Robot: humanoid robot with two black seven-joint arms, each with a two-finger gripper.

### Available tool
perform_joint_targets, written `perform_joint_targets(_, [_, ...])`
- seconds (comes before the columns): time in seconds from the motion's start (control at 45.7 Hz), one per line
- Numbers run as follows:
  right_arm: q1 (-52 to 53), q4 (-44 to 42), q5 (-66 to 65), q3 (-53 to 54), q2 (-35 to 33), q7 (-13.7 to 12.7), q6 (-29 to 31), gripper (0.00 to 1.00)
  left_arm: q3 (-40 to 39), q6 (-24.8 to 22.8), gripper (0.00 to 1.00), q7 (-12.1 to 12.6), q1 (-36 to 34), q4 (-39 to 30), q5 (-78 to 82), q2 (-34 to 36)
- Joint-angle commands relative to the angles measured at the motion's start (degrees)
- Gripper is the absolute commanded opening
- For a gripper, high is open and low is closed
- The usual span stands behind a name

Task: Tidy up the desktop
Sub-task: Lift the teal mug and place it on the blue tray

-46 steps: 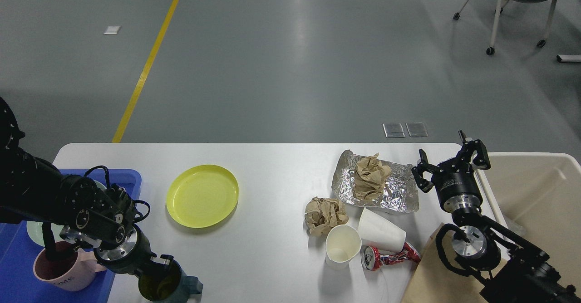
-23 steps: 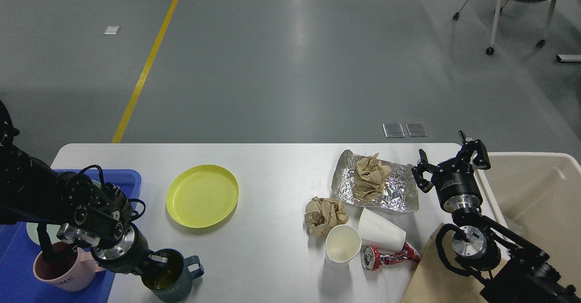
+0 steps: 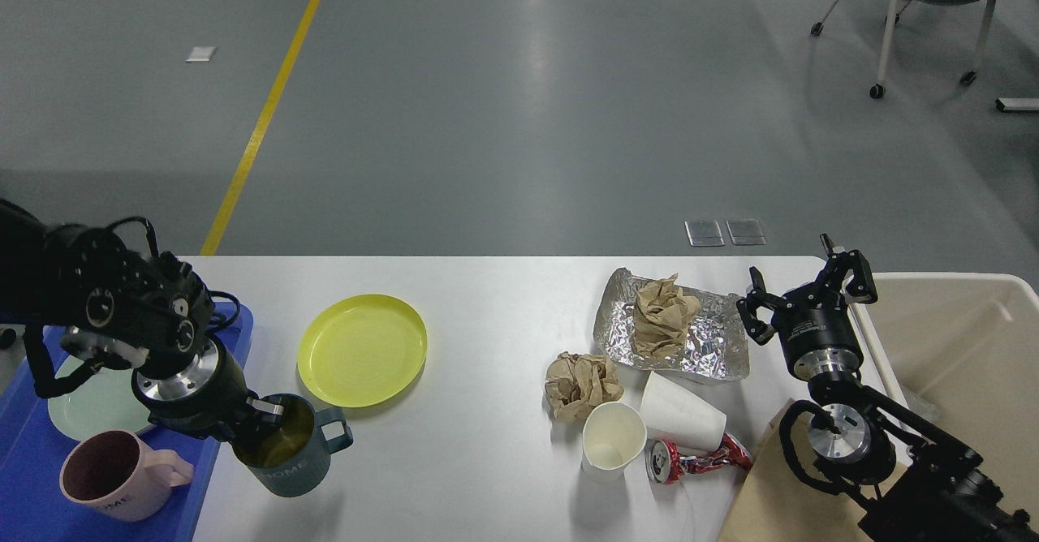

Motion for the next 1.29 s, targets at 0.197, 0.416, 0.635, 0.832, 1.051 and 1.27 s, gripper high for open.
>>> perform_joint_targets(0.197, [0.0, 0.0, 0.0, 0.0, 0.0, 0.0, 0.0, 1.0, 7.45, -20.13, 0.0, -0.44, -27.3, -3.68, -10.88, -0.52])
perform_joint_targets(0.416, [0.0, 0.0, 0.0, 0.0, 0.0, 0.0, 0.0, 1.0, 11.58, -30.59, 0.0, -4.92, -40.67, -5.53, -13.78, -4.91])
perform_joint_targets(0.635, [0.0, 0.0, 0.0, 0.0, 0.0, 0.0, 0.0, 1.0, 13.34, -32.62, 0.0, -8.88, -41.74, -5.18, -13.96, -6.23])
perform_joint_targets(0.832, [0.0, 0.09, 0.0, 0.0, 0.0, 0.0, 0.0, 1.0, 21.33, -32.18, 0.0, -9.06, -39.28, -1.41, -13.52, -3.34])
perform_joint_targets(1.051, [0.0, 0.09, 0.0, 0.0, 0.0, 0.0, 0.0, 1.0, 26.61, -28.58, 0.0, -8.27, -31.9, 5.97, -8.87, 9.31])
perform_joint_targets(1.27, [0.0, 0.09, 0.0, 0.0, 0.0, 0.0, 0.0, 1.0, 24.42, -28.23, 0.0, -8.35, -21.35, 19.33, -3.33, 26.01])
